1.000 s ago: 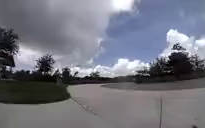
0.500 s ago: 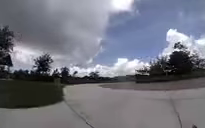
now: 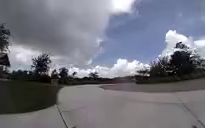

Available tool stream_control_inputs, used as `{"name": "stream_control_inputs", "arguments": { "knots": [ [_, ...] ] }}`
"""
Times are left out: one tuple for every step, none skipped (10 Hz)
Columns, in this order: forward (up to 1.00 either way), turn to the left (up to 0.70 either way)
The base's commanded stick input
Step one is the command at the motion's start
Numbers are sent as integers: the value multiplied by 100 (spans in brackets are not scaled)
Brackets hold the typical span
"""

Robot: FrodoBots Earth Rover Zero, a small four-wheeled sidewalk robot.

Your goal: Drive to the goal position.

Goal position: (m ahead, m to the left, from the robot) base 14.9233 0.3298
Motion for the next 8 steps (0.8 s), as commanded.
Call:
{"name": "stream_control_inputs", "arguments": {
  "knots": [
    [85, 17],
    [85, 34],
    [85, 34],
    [85, 34],
    [85, 34],
    [85, 34],
    [85, 34],
    [85, 34]
  ]
}}
